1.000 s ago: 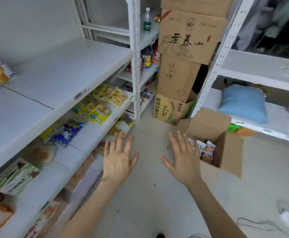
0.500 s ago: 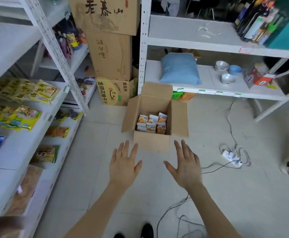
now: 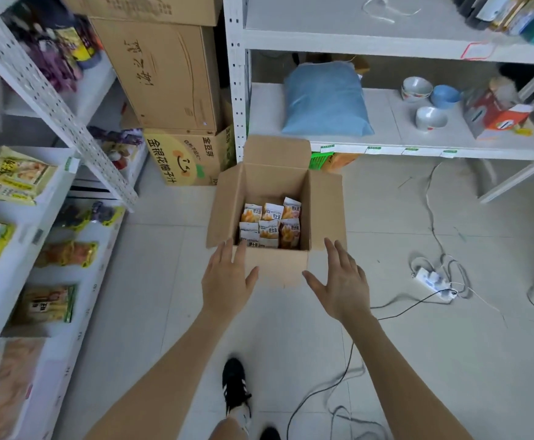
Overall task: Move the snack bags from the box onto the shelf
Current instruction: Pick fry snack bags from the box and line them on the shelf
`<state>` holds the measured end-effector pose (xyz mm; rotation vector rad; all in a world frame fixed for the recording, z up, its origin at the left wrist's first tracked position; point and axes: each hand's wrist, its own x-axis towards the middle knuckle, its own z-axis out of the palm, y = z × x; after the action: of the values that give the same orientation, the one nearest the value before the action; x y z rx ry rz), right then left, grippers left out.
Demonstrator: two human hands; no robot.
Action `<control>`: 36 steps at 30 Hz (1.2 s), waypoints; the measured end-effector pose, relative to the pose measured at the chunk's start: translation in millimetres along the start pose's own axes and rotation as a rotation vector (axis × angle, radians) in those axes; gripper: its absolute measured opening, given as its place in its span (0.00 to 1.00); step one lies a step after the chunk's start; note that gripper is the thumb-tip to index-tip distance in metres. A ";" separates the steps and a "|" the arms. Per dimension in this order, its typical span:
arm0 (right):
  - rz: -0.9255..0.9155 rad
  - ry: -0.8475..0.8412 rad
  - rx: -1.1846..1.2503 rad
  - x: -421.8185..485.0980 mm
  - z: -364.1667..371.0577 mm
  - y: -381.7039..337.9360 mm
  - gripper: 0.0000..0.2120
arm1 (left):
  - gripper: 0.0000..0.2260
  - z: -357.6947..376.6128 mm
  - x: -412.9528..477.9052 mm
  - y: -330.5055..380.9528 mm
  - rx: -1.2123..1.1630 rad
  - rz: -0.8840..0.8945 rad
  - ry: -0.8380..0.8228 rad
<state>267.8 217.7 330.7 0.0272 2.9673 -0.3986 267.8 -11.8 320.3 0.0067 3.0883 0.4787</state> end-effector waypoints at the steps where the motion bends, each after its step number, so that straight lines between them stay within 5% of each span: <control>1: 0.009 -0.001 0.016 15.7 5.4 -1.1 0.39 | 0.25 4.3 16.9 -2.7 -0.011 0.002 -0.002; 18: 0.054 -0.124 0.112 295.0 161.8 30.6 0.37 | 0.26 188.5 278.4 -49.3 -0.092 -0.145 -0.117; 36: 0.215 -0.254 0.215 511.9 465.0 84.6 0.38 | 0.26 504.5 447.7 -159.7 -0.273 -0.389 -0.250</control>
<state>-168.8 175.8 -210.8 0.2934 2.6266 -0.6366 -171.6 -8.4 -215.8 -0.4864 2.6618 0.7982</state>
